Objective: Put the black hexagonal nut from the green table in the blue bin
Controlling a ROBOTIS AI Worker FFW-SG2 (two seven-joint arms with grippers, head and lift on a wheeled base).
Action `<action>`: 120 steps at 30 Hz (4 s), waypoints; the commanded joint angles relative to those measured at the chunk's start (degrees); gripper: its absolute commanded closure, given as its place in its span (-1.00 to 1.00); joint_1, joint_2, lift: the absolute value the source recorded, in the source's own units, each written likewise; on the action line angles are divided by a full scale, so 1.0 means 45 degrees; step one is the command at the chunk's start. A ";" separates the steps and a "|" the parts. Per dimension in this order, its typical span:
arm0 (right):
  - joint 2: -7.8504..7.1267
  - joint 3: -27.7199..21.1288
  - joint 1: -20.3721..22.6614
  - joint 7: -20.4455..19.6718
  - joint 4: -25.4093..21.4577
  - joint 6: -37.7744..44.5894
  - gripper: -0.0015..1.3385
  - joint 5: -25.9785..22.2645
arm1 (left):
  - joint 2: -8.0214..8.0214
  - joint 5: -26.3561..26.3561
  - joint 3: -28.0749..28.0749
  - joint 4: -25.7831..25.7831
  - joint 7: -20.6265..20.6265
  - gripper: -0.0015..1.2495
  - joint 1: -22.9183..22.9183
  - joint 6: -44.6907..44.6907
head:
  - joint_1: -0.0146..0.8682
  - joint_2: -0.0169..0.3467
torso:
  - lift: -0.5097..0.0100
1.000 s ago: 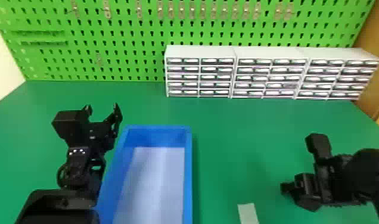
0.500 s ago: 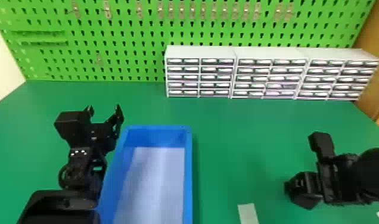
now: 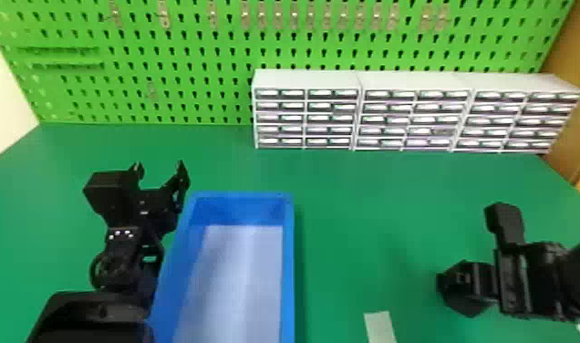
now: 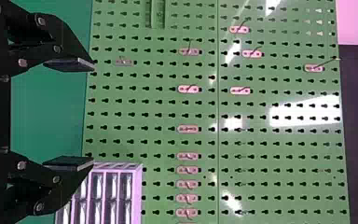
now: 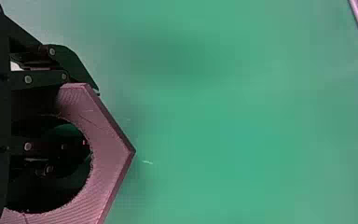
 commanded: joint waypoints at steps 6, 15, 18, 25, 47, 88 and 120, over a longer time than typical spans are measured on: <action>0.0333 -0.1156 0.0293 -0.0001 -0.1348 -0.0755 0.63 -0.0134 | 0.0000 -0.0002 -0.0039 0.0000 -0.0009 -0.16 0.0000 0.0000 | 0.52 -0.59 | 0.59; 0.0665 -0.1703 0.0684 -0.0001 -0.2149 -0.1829 0.63 -0.0329 | 0.0000 -0.0002 -0.0097 0.0020 0.0010 -0.16 0.0000 0.0000 | 0.52 -0.59 | 0.59; 0.0704 -0.1645 0.0821 -0.0001 -0.2266 -0.2473 0.63 -0.0310 | 0.0000 -0.0002 -0.0117 0.0020 0.0010 -0.16 0.0000 0.0000 | 0.52 -0.59 | 0.59; 0.0763 -0.1000 0.1426 -0.0001 -0.2305 -0.5208 0.63 -0.0290 | 0.0000 -0.0002 -0.0117 0.0039 0.0010 -0.16 0.0000 0.0000 | 0.52 -0.59 | 0.59; 0.1720 0.0406 0.1563 0.0527 -0.2344 -1.0032 0.75 0.1389 | 0.0000 0.0018 -0.0175 0.0039 0.0010 -0.16 0.0000 0.0000 | 0.52 -0.59 | 0.59; 0.0860 0.4898 -0.0019 0.1581 -0.2852 -0.8137 0.75 -0.0251 | 0.0000 0.0018 0.0274 -0.0195 0.0245 -0.15 0.0117 0.0000 | 0.52 -0.59 | 0.59; 0.0528 0.7906 -0.0976 0.1718 -0.1875 -0.8118 0.75 -0.2751 | 0.0000 0.0018 0.0352 -0.0195 0.0245 -0.15 0.0078 0.0000 | 0.52 -0.59 | 0.59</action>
